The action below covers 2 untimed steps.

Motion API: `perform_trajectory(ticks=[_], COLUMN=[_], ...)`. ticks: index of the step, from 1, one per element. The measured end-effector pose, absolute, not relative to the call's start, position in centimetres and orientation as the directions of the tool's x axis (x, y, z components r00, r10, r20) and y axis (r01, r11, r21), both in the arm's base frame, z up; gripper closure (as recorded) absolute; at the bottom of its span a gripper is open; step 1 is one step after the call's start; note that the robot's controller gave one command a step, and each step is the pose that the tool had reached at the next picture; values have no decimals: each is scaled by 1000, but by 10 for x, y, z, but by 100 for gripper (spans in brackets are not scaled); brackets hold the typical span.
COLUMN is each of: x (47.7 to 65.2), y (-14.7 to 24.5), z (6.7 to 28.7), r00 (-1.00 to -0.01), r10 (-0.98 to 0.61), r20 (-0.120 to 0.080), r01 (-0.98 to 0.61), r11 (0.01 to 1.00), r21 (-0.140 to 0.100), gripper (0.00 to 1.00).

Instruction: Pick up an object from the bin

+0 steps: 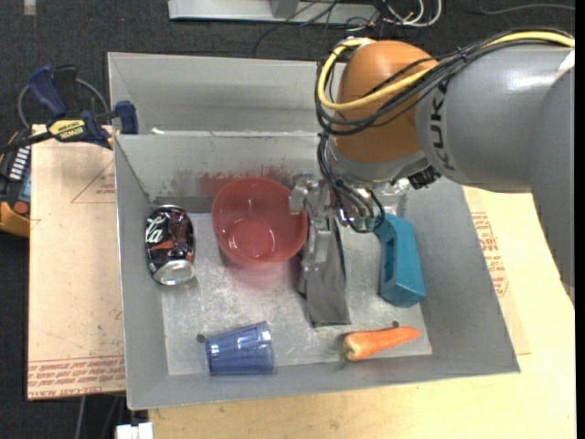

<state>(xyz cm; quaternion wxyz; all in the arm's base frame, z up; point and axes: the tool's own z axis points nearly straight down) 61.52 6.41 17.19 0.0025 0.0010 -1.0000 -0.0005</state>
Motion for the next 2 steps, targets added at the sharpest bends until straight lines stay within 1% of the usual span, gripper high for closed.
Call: perform_trajectory(ticks=[1, 2], x=[616, 600], y=[64, 143], z=[177, 76], r00=[-1000, -998], r10=[0, -66], r20=[-2, 0], r01=[0, -66], r11=[1000, 998], r21=[1, 3], gripper=[0, 0])
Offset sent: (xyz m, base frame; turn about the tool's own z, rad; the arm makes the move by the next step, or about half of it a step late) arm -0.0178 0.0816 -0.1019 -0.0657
